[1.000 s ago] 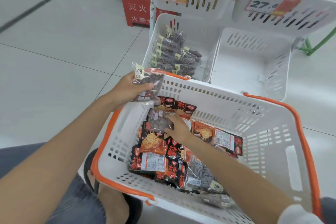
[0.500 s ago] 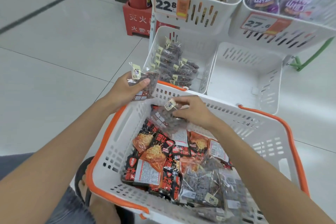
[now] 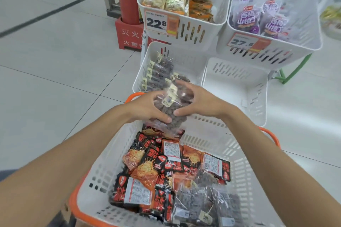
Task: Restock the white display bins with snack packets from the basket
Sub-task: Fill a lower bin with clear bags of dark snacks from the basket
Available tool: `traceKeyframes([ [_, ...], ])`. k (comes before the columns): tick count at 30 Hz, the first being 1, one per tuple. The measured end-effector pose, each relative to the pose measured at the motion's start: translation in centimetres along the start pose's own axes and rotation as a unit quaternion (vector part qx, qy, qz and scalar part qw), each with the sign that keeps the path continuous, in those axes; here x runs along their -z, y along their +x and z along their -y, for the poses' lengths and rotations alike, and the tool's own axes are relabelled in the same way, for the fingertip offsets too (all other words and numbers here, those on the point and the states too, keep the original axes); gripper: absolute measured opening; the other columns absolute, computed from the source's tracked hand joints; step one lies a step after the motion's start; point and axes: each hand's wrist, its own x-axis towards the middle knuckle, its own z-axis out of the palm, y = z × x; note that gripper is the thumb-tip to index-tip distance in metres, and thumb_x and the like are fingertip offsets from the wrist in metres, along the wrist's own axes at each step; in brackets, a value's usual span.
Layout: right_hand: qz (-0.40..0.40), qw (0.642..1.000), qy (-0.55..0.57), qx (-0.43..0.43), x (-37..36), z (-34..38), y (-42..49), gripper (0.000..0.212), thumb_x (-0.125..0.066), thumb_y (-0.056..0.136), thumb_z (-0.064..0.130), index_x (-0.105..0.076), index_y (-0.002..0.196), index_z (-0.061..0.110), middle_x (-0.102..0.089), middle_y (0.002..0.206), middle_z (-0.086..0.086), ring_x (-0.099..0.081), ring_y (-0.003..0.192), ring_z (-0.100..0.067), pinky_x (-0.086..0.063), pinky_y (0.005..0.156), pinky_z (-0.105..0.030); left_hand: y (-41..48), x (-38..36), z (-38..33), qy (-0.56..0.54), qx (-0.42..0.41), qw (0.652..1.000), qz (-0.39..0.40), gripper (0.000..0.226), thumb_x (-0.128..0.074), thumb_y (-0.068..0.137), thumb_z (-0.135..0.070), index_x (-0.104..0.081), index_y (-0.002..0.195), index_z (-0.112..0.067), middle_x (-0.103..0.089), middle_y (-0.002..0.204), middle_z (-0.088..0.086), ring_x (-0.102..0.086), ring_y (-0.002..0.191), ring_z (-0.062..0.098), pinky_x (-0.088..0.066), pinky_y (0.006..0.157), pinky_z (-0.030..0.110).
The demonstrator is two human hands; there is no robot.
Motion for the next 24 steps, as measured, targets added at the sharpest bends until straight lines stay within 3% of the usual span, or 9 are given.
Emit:
traceKeyframes([
  [2, 0.015, 0.999, -0.037, -0.006, 1.5, -0.3, 1.4, 0.038, -0.085, 0.073, 0.029, -0.05, 0.083, 0.041, -0.051, 0.078, 0.031, -0.047, 0.07, 0.012, -0.035, 0.067, -0.013, 1.9, 0.3, -0.8, 0.063, -0.035, 0.997, 0.002, 0.102, -0.091, 0.065, -0.018, -0.032, 0.148, -0.024, -0.043, 0.143, -0.008, -0.05, 0.119, 0.01, -0.044, 0.092, 0.023],
  [4, -0.011, 0.999, -0.033, 0.001, 2.7, -0.9, 2.8, 0.038, -0.082, 0.077, 0.023, -0.047, 0.072, 0.036, -0.053, 0.06, 0.031, -0.047, 0.055, 0.011, -0.034, 0.057, -0.011, 3.9, 0.9, -1.5, 0.105, -0.068, 0.992, -0.027, 0.094, -0.092, 0.064, -0.022, -0.035, 0.138, -0.026, -0.046, 0.136, -0.004, -0.049, 0.12, 0.016, -0.047, 0.095, 0.032],
  [7, -0.156, 0.985, -0.031, 0.067, 3.9, -3.1, 4.8, 0.024, -0.079, 0.08, 0.021, -0.059, 0.087, 0.033, -0.062, 0.074, 0.026, -0.056, 0.069, 0.015, -0.038, 0.062, -0.006, 7.6, 3.1, -1.3, 0.112, -0.118, 0.983, -0.082, 0.102, -0.091, 0.064, -0.033, -0.029, 0.146, -0.03, -0.041, 0.143, -0.004, -0.043, 0.128, 0.013, -0.04, 0.098, 0.027],
  [10, -0.253, 0.965, -0.046, 0.055, 4.3, -5.2, 7.1, 0.032, -0.074, 0.083, 0.034, -0.063, 0.112, 0.03, -0.066, 0.095, 0.021, -0.059, 0.085, 0.013, -0.04, 0.069, -0.005, 11.8, 5.7, 0.1, 0.175, -0.099, 0.973, -0.111, 0.117, -0.079, 0.058, -0.064, -0.022, 0.153, -0.027, -0.029, 0.157, -0.003, -0.033, 0.141, 0.017, -0.034, 0.112, 0.035],
  [14, -0.254, 0.966, 0.045, 0.034, 4.6, -8.1, 9.6, 0.017, -0.074, 0.084, 0.025, -0.068, 0.099, 0.027, -0.073, 0.095, 0.006, -0.069, 0.088, -0.01, -0.055, 0.078, -0.028, 16.6, 7.6, 1.4, 0.235, -0.06, 0.97, -0.003, 0.128, -0.069, 0.052, -0.073, -0.008, 0.156, -0.032, -0.005, 0.164, -0.006, -0.012, 0.15, 0.017, -0.018, 0.12, 0.037],
  [16, -0.296, 0.947, 0.112, 0.046, 4.9, -8.8, 9.7, 0.022, -0.073, 0.084, 0.017, -0.065, 0.104, 0.024, -0.072, 0.097, 0.006, -0.069, 0.088, -0.007, -0.055, 0.076, -0.024, 18.2, 9.1, 1.9, 0.259, -0.067, 0.963, 0.026, 0.13, -0.07, 0.052, -0.073, 0.0, 0.156, -0.036, 0.006, 0.164, -0.008, -0.001, 0.151, 0.015, -0.012, 0.122, 0.038],
  [19, -0.345, 0.937, 0.001, 0.049, 5.3, -9.7, 10.7, 0.038, -0.072, 0.085, 0.022, -0.056, 0.119, 0.03, -0.066, 0.102, 0.023, -0.063, 0.092, 0.006, -0.047, 0.078, -0.009, 19.8, 10.5, 3.0, 0.325, -0.075, 0.943, -0.009, 0.132, -0.071, 0.052, -0.074, 0.003, 0.155, -0.037, 0.009, 0.164, -0.004, 0.004, 0.151, 0.018, -0.008, 0.121, 0.039],
  [22, -0.353, 0.928, -0.119, 0.033, 4.7, -10.4, 13.0, 0.047, -0.067, 0.087, 0.037, -0.052, 0.13, 0.029, -0.063, 0.114, 0.011, -0.058, 0.104, -0.006, -0.045, 0.088, -0.022, 21.7, 9.6, 3.8, 0.397, -0.112, 0.909, -0.051, 0.115, -0.063, 0.074, -0.07, 0.003, 0.157, -0.023, 0.01, 0.164, 0.001, 0.007, 0.151, 0.019, -0.002, 0.122, 0.038],
  [24, -0.384, 0.901, -0.193, 0.049, 4.1, -10.8, 13.9, 0.052, -0.063, 0.088, 0.041, -0.051, 0.135, 0.024, -0.062, 0.117, 0.002, -0.053, 0.104, -0.009, -0.036, 0.086, -0.017, 23.2, 8.8, 4.0, 0.445, -0.134, 0.882, -0.082, 0.104, -0.051, 0.084, -0.07, 0.002, 0.157, -0.018, 0.01, 0.164, 0.006, 0.009, 0.151, 0.022, -0.002, 0.123, 0.043],
])
